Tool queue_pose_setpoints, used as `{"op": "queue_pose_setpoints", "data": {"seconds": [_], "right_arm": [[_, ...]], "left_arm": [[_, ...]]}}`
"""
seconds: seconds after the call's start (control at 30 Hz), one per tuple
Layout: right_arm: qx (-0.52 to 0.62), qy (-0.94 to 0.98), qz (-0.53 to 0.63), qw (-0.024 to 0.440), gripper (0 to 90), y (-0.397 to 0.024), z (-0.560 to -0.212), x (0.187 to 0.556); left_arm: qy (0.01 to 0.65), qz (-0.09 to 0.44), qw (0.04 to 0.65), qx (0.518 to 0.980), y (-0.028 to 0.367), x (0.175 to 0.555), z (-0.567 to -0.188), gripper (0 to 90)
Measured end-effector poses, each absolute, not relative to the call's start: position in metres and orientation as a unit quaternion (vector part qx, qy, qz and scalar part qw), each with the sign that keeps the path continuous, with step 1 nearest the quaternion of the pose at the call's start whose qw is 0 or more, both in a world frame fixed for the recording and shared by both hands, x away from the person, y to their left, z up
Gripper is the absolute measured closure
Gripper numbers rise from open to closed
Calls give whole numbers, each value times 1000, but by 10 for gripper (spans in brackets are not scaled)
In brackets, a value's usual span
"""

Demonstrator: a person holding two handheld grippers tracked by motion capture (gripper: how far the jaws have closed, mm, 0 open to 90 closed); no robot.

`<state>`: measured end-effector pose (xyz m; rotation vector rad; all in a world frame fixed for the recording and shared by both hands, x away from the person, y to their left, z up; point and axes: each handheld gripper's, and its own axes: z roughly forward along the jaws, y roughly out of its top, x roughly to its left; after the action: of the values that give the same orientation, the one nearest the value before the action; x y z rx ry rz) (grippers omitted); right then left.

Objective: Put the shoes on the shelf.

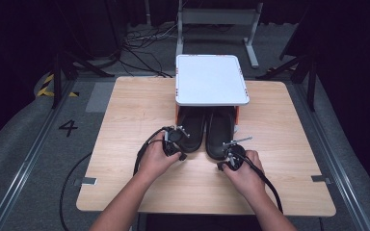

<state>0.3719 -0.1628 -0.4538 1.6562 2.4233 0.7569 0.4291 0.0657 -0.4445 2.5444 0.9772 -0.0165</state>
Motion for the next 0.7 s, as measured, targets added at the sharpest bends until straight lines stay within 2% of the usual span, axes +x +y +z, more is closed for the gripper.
{"op": "queue_pose_setpoints", "data": {"seconds": [0.2, 0.47, 0.7], "right_arm": [[550, 795, 249, 52, 833, -163, -453, 373], [555, 793, 246, 55, 843, -165, -454, 376], [563, 786, 250, 62, 834, -173, -450, 380]], "left_arm": [[368, 7, 190, 910, 68, 432, -445, 736], [391, -11, 190, 901, 72, 438, -446, 746], [358, -11, 188, 915, 48, 439, -446, 745]]}}
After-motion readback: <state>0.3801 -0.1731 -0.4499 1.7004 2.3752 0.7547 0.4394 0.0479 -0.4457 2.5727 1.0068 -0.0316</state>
